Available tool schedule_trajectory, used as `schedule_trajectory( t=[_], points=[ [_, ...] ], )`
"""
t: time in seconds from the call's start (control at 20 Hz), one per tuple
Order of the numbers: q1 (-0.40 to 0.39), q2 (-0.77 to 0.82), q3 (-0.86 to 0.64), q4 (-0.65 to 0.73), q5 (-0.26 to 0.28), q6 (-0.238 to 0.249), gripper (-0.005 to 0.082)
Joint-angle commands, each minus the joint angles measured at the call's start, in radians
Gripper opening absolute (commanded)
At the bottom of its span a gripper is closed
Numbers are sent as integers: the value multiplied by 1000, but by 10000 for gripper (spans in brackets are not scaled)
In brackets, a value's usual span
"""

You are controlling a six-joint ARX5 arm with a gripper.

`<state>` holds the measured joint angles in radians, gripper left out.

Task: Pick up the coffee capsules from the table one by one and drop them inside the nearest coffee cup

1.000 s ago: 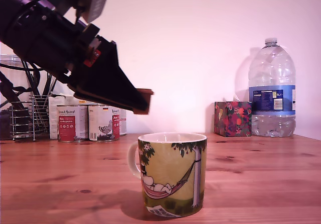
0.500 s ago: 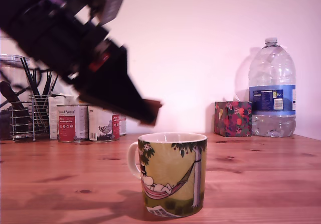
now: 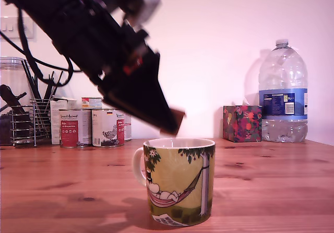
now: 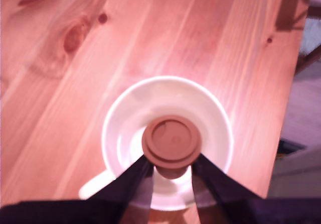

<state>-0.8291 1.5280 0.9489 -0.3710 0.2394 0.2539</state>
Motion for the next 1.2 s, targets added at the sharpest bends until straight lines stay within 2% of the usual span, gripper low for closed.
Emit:
schedule_trajectory(
  t=[0.0, 0.15, 0.45, 0.6, 0.65, 0.75, 0.8, 0.85, 0.95, 1.0, 1.15],
  points=[
    [-12, 31, 26, -30, -15, 16, 113],
    [-24, 56, 54, -56, -39, 20, 113],
    [-25, 57, 54, -74, -40, 16, 136],
    [-25, 57, 54, -74, -39, 16, 209],
    [-25, 57, 54, -74, -39, 15, 258],
    [-25, 57, 54, -72, -39, 15, 436],
    [-25, 57, 54, -70, -39, 15, 496],
    [-25, 57, 54, -68, -39, 15, 505],
    [-25, 57, 54, -58, -38, 4, 477],
    [-25, 57, 54, -56, -34, -2, 412],
    [-25, 56, 54, -44, -14, -2, 104]
  ],
)
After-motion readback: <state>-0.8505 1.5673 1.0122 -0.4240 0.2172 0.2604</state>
